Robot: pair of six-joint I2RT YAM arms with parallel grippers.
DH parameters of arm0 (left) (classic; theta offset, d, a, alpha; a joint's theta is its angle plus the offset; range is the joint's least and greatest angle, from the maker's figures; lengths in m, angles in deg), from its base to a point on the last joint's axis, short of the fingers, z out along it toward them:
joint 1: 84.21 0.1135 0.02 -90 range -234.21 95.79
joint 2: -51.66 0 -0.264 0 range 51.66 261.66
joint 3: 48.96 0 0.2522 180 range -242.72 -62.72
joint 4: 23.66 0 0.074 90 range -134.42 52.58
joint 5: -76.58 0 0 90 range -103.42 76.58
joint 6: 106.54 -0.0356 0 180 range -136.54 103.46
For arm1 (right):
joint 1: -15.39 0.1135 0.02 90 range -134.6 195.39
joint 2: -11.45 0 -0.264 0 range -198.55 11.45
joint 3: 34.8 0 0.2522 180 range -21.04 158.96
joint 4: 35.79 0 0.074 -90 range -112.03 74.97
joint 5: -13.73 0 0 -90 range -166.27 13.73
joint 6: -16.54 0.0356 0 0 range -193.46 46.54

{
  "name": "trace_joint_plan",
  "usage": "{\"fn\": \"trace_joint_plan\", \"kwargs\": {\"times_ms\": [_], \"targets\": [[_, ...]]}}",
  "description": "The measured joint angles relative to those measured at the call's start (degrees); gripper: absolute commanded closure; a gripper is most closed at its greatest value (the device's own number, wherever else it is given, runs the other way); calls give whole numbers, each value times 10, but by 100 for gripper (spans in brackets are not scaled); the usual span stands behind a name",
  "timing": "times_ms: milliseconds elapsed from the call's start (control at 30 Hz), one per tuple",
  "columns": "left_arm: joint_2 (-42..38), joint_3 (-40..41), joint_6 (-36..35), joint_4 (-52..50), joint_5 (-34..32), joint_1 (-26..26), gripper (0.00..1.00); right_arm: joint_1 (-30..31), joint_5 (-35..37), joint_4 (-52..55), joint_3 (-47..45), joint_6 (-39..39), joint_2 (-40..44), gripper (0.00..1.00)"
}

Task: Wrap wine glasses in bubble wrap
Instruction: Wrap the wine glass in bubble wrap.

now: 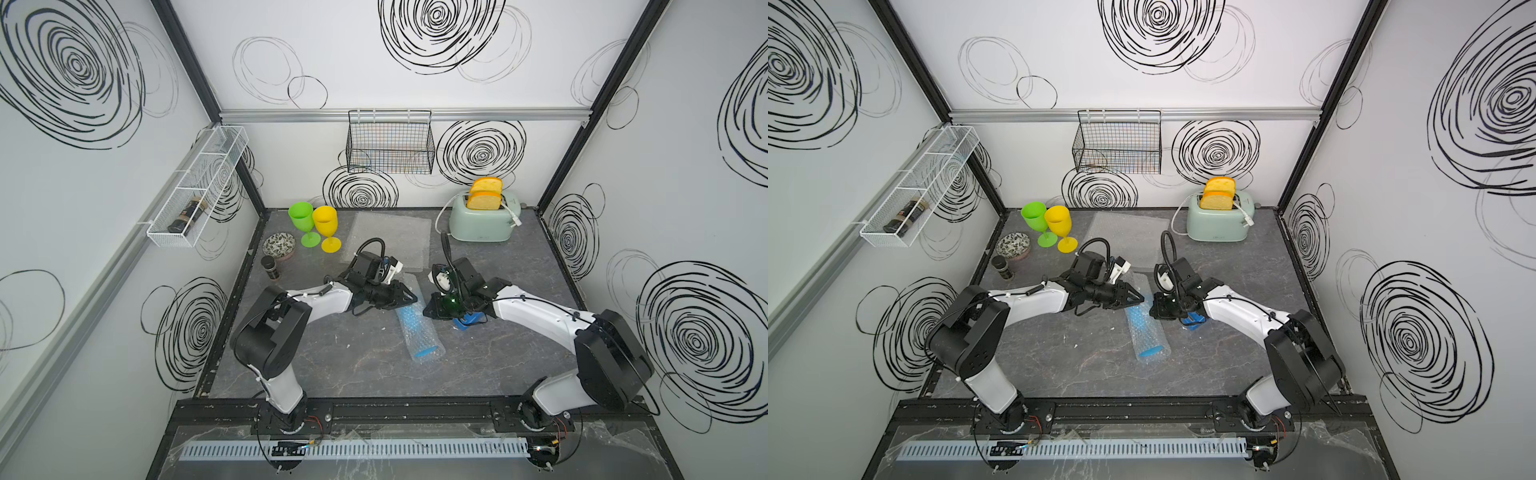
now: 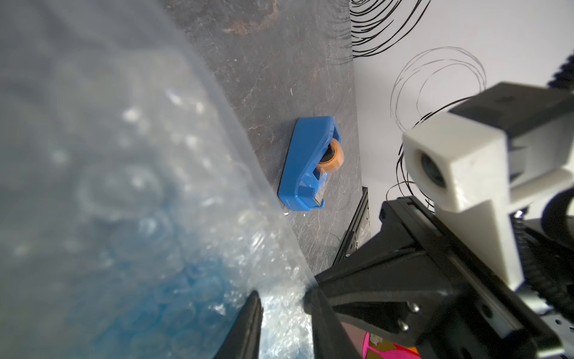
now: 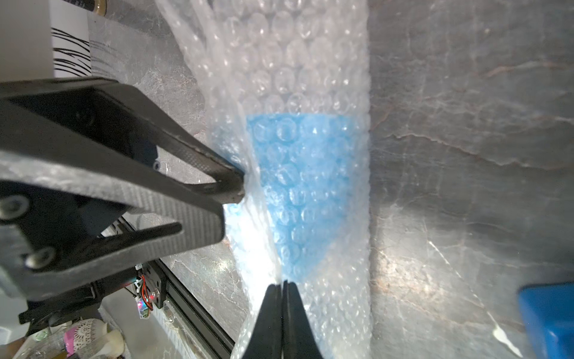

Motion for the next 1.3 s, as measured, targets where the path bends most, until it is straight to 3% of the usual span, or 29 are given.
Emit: {"fn": "trace_joint_plan", "kwargs": {"times_ms": [433,600,733,1067,1300], "targets": [[0,0,-1,0,-1,0,65,-3,-25,-50,-28,0,-21,100],[-8,0,-2,-7,2,0,57,-1,-41,-64,-29,7,-29,100],[-19,-5,-7,-28,2,0,43,3,-54,-78,-30,14,-33,100],[-69,-33,-38,-159,-24,13,15,17,-64,-100,-31,31,-35,100],[-135,40,-48,-171,-64,47,4,24,-67,-110,-34,45,-35,100]]}}
